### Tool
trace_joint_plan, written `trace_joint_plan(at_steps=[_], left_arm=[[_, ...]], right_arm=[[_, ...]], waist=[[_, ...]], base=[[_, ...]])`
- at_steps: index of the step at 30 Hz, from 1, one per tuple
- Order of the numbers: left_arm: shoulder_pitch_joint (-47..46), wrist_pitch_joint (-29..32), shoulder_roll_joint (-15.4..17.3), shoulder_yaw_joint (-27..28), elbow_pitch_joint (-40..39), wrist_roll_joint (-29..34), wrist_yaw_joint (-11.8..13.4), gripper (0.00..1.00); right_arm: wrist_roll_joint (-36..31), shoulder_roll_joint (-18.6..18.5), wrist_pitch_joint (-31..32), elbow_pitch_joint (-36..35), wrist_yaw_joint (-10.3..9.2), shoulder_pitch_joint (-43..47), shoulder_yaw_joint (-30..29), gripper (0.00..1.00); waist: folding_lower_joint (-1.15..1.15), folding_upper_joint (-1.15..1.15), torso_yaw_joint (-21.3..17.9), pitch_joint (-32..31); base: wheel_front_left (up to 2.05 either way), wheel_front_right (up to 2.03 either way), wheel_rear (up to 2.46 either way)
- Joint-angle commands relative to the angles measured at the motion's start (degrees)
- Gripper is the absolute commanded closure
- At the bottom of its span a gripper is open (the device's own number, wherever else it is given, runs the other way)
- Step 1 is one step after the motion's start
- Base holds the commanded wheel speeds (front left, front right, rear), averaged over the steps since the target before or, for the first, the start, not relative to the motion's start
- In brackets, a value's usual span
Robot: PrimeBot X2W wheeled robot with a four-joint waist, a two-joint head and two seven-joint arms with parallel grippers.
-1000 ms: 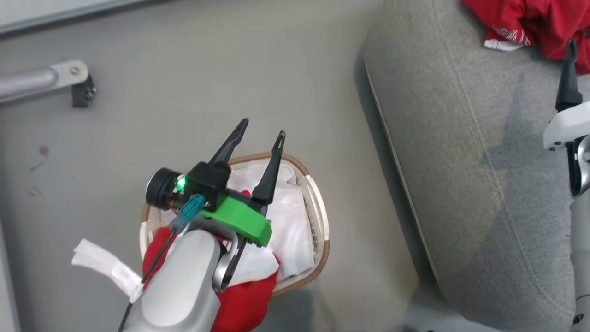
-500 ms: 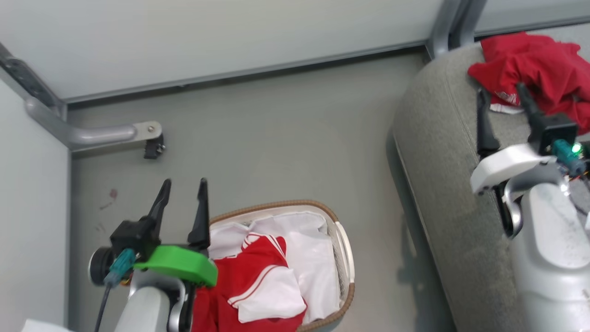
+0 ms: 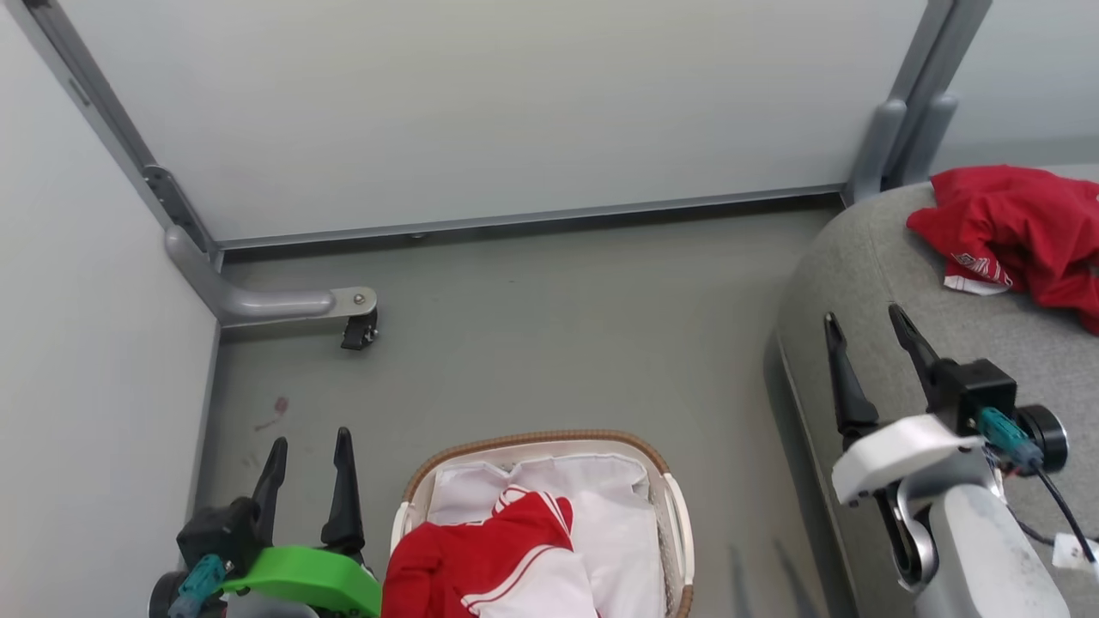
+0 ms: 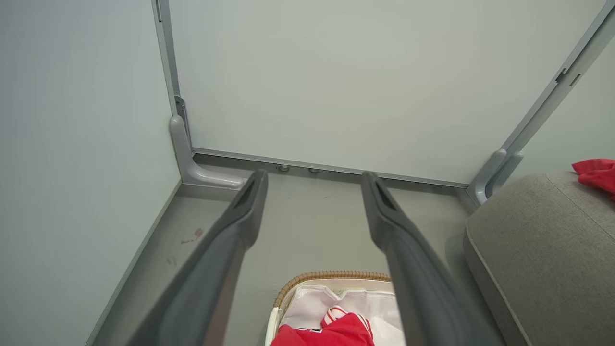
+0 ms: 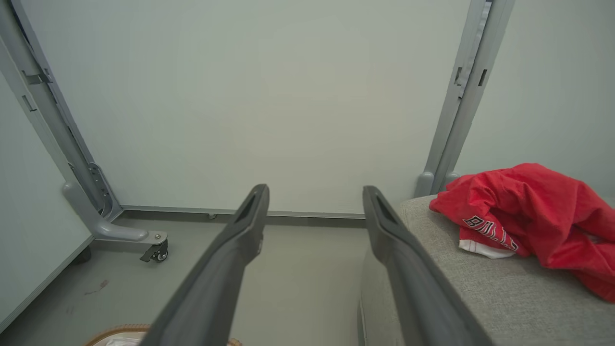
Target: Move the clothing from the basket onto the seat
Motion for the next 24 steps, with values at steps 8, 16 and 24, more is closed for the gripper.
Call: trace_joint_plan(at_steps=[8, 16, 24], left_arm=[[1.94, -0.03, 0.05, -0.62, -0.32, -0.60, 0.48, 0.00], [2.04, -0.03, 0.05, -0.89, 0.11, -0.16, 0.18, 0.00], [1.56, -0.03, 0.05, -1.16, 0.50, 0.09, -0.01, 0.00]], right_arm=[[3.65, -0.31, -0.12, -0.80, -0.06, 5.64, -0.38, 0.00], [3.70, -0.31, -0.12, -0.34, -0.06, 6.21, 0.37, 0.00], [3.43, -0.31, -0.12, -0.71, -0.06, 5.98, 0.16, 0.00]], waist=[[0.01, 0.00, 1.08, -1.71], [0.01, 0.00, 0.70, -1.94], [0.01, 0.00, 0.84, -1.92]], base=[[0.00, 0.00, 0.00], [0.00, 0.00, 0.00], [0.00, 0.00, 0.00]])
